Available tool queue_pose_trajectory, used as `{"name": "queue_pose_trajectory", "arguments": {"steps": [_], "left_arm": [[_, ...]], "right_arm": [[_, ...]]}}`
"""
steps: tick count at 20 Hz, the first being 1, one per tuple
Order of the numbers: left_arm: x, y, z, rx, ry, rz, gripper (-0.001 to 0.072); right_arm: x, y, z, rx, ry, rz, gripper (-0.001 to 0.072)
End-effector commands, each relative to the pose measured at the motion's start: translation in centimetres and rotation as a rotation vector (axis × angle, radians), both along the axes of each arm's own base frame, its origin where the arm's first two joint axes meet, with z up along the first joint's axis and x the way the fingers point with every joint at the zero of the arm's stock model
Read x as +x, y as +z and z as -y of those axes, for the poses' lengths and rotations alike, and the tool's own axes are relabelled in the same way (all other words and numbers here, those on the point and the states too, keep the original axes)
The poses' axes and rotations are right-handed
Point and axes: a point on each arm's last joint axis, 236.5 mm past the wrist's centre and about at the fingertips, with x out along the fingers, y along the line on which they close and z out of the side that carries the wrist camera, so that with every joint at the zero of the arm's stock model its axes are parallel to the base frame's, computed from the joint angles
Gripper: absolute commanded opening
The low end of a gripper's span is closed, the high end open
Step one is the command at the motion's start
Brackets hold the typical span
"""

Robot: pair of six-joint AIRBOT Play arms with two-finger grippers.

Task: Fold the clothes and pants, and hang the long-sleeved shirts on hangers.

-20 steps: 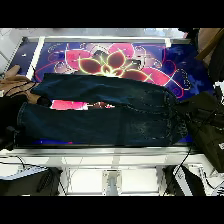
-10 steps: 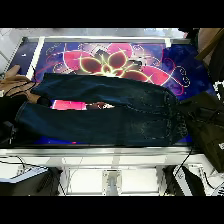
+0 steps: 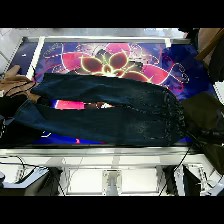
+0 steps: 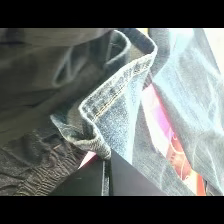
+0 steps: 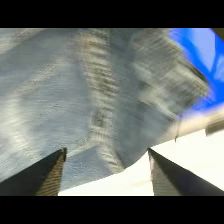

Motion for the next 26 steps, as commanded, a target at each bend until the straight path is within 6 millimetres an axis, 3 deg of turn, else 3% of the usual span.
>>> {"name": "queue_pose_trajectory", "arguments": {"steps": [1, 3, 6, 10, 14, 16, 23, 24, 25, 26], "left_arm": [[0.3, 0.3, 0.5, 0.004, -0.016, 0.003, 0.0013], [0.3, 0.3, 0.5, 0.005, -0.016, 0.002, 0.0012], [0.3, 0.3, 0.5, 0.005, -0.017, 0.001, 0.0013], [0.3, 0.3, 0.5, 0.004, -0.017, 0.001, 0.0013], [0.3, 0.3, 0.5, 0.004, -0.017, 0.001, 0.0013], [0.3, 0.3, 0.5, 0.004, -0.017, 0.001, 0.0013], [0.3, 0.3, 0.5, 0.004, -0.017, 0.001, 0.0013], [0.3, 0.3, 0.5, 0.004, -0.017, 0.001, 0.0012], [0.3, 0.3, 0.5, 0.005, -0.017, 0.002, 0.0012], [0.3, 0.4, 0.4, 0.009, -0.017, 0.003, 0.0012]], "right_arm": [[-2.3, -2.2, 2.8, 0.031, -0.222, -0.033, 0.0617], [-2.7, -2.5, 3.7, 0.042, -0.277, -0.034, 0.0617], [-2.2, -3.6, 3.6, 0.078, -0.243, -0.045, 0.0613], [0.1, -5.7, 1.3, 0.238, -0.167, -0.042, 0.0612], [1.0, -7.8, 0.8, 0.241, -0.129, -0.081, 0.0599], [1.7, -8.1, 1.1, 0.208, -0.125, -0.067, 0.0556], [2.5, -8.3, 1.9, 0.158, -0.132, -0.045, 0.0532], [2.6, -8.2, 1.8, 0.163, -0.134, -0.041, 0.0373], [2.9, -7.9, 1.5, 0.179, -0.136, -0.028, 0.0159], [3.3, -7.4, 1.2, 0.196, -0.121, -0.01, 0.0055]]}}
